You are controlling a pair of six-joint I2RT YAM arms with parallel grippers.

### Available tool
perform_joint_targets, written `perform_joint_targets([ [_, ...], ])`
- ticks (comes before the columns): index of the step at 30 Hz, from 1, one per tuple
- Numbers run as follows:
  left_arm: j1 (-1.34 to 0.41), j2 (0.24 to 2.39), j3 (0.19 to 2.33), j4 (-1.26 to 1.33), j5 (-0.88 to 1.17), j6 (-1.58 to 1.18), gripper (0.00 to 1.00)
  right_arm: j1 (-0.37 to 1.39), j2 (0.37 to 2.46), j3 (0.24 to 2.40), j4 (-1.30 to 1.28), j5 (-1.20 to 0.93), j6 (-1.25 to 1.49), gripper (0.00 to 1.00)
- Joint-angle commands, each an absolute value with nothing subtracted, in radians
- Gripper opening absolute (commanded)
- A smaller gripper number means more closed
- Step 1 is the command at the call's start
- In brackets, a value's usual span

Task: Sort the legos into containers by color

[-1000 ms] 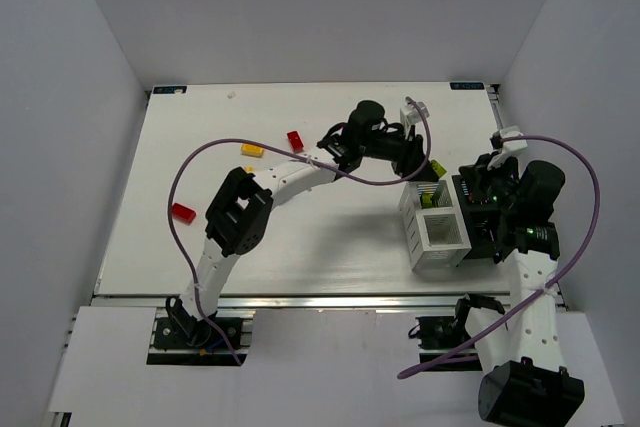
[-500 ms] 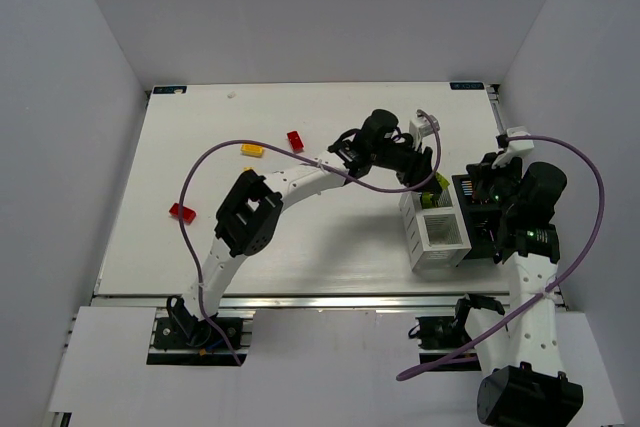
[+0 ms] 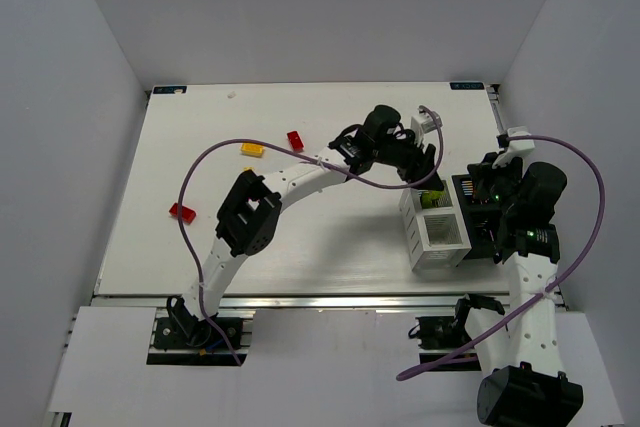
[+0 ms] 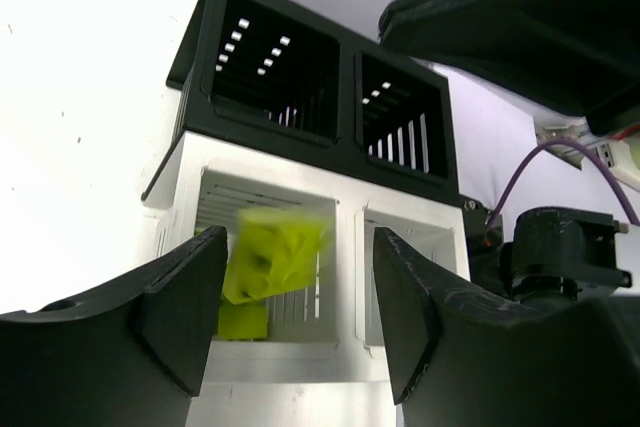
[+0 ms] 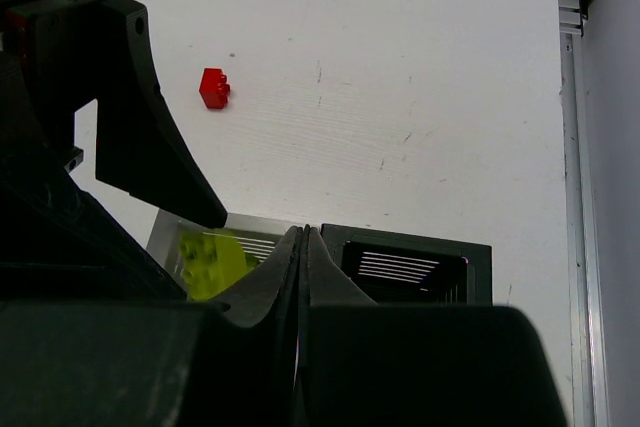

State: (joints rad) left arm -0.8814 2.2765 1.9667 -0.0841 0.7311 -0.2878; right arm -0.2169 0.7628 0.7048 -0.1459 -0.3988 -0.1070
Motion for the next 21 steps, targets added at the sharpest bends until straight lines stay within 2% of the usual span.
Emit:
perform_joint_targets([
  [1, -0.89, 2.278, 2.035, -0.109, 0.745, -0.281, 0.7, -0.224, 0.755, 0.696, -0.092, -0.413, -0.1, 0.0],
  [7, -0.89, 2.28, 2.037, -0.12, 0.745, -0.281, 0.7, -0.224, 0.755, 0.695, -0.092, -0.414, -0.101, 0.0],
  [8, -0.89, 2.276, 2.037, -0.121, 0.746, -0.281, 0.66, -0.224, 0.755, 0.696, -0.092, -0.419, -0.103, 0.0],
  [10, -0.89, 2.257, 2.043, -0.124, 0.736, -0.278, 0.54, -0.224, 0.755, 0.696, -0.094, -0.445, -0.107, 0.0],
  [11, -0.89, 2.247, 2.046, -0.129, 0.724, -0.276, 0.3, -0.224, 0.755, 0.696, -0.097, -0.466, -0.126, 0.0],
  [12, -0.881, 2.229, 2.045, -0.136, 0.71, -0.278, 0.16, -0.222, 0.755, 0.698, -0.098, -0.495, -0.138, 0.02],
  [13, -0.871, 2.185, 2.042, -0.156, 0.665, -0.276, 0.03, -0.219, 0.758, 0.698, -0.103, -0.568, -0.152, 0.09],
  [14, -0.871, 2.153, 2.008, -0.164, 0.649, -0.273, 0.0, -0.221, 0.759, 0.703, -0.109, -0.613, -0.172, 0.14],
  [15, -0.859, 2.116, 1.972, -0.167, 0.625, -0.258, 0.0, -0.218, 0.765, 0.703, -0.123, -0.665, -0.22, 0.18],
  [16, -0.847, 2.07, 1.927, -0.17, 0.556, -0.243, 0.0, -0.216, 0.77, 0.701, -0.13, -0.775, -0.248, 0.28],
  [18, -0.833, 1.907, 1.774, -0.182, 0.479, -0.2, 0.0, -0.215, 0.799, 0.704, -0.175, -0.903, -0.37, 0.37],
  [20, -0.804, 1.748, 1.613, -0.216, 0.379, -0.187, 0.0, -0.206, 0.824, 0.721, -0.247, -1.119, -0.486, 0.48],
  [21, -0.792, 1.693, 1.555, -0.25, 0.347, -0.17, 0.0, -0.198, 0.85, 0.724, -0.317, -1.194, -0.586, 0.57],
])
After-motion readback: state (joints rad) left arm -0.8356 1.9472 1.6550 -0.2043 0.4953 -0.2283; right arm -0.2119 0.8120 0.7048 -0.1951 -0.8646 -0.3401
